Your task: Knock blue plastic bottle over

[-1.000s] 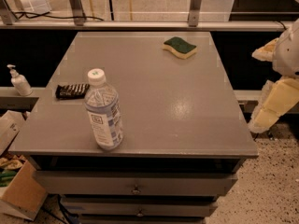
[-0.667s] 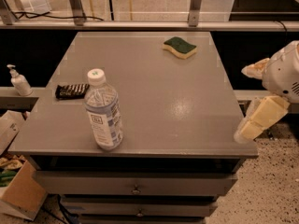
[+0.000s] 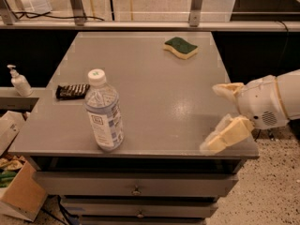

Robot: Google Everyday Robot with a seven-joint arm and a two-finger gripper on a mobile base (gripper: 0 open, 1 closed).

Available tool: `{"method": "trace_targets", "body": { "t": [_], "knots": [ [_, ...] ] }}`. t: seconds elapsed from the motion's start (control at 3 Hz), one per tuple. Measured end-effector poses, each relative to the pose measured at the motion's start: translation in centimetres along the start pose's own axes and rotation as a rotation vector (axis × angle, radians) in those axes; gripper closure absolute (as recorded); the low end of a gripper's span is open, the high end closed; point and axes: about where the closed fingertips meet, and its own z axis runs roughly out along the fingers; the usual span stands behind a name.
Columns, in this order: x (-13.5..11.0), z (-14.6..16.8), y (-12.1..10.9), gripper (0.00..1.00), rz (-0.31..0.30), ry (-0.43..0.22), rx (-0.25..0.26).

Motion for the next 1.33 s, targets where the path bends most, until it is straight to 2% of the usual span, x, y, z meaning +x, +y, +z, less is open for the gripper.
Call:
{"method": "trace_targets", "body": {
  "t": [0.67, 1.0, 1.33],
  "knots": [
    [-6.7, 4.1, 3.9, 0.0, 0.003, -0.384, -0.081],
    [-10.8, 5.0, 6.5, 0.0, -0.024, -0.518, -0.129],
    [-10.8, 5.0, 6.5, 0.0, -0.024, -0.518, -0.129]
  ]
}}
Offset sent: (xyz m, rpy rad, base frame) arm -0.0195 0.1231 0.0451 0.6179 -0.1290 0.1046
